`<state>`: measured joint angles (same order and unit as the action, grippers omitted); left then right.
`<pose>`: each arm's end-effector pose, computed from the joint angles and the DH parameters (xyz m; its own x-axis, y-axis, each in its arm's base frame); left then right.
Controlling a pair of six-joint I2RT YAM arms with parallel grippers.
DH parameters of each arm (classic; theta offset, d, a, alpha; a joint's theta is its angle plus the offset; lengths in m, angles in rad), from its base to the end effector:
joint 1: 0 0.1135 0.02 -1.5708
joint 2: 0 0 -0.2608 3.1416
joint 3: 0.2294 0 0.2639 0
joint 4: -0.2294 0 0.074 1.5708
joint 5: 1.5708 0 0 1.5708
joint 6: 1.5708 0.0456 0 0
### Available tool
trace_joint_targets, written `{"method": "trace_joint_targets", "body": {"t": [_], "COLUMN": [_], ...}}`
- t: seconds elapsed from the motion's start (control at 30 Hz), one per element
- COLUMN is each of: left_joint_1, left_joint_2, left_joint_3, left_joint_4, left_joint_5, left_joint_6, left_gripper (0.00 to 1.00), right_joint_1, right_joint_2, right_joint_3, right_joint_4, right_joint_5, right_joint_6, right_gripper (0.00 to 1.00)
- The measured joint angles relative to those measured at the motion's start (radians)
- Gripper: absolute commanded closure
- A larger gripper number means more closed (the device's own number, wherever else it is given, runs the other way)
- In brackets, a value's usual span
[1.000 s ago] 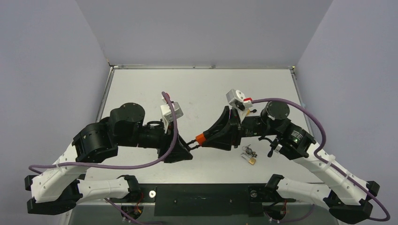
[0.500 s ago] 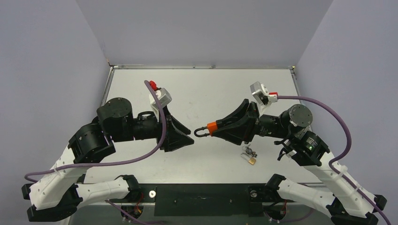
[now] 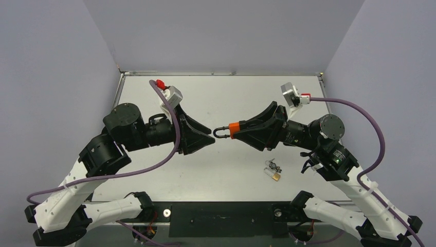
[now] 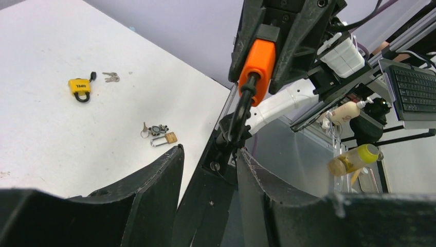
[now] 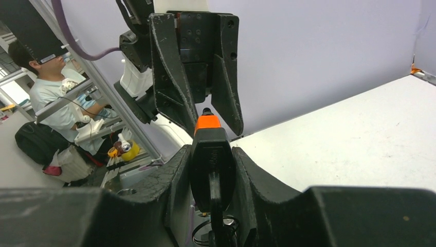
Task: Lock with the key
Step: Lock the lock.
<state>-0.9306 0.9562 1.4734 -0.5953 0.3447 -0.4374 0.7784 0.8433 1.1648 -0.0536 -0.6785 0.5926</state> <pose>0.0951 -0.1535 0.4967 -0.4472 -0.0670 -0.8919 0.8463 0.2910 -0.4462 0.1060 0.1447 0.4754 -0.3897 0.2264 -0.8927 -0.9162 0.0035 0.4008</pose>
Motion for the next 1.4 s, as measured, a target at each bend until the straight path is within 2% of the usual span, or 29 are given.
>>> {"method": "trace_joint_targets", "body": {"t": [0.43, 1.07, 1.4], "left_joint_1": [0.09, 0.116, 0.129], "left_joint_2": [-0.004, -0.018, -0.016], "left_joint_3": [-0.041, -0.051, -0.061], "left_joint_4": [0.126, 0.204, 0.22], "left_joint_5": [0.093, 0.166, 0.179], "left_joint_6": [-0.058, -0.083, -0.087], "left_gripper": [0.65, 0.66, 0.74], "right_joint_1": [-0.001, -0.001, -0.001], "right_joint_2": [0.008, 0.033, 0.038], "right_joint_3": [0.0, 0.0, 0.0], "right_joint_4": [0.038, 0.037, 0.045], "right_joint_5": [0.015, 0.035, 0.035], "right_joint_6": [0.022, 0.023, 0.035], "right_gripper": [1.0, 1.0, 1.0]}}
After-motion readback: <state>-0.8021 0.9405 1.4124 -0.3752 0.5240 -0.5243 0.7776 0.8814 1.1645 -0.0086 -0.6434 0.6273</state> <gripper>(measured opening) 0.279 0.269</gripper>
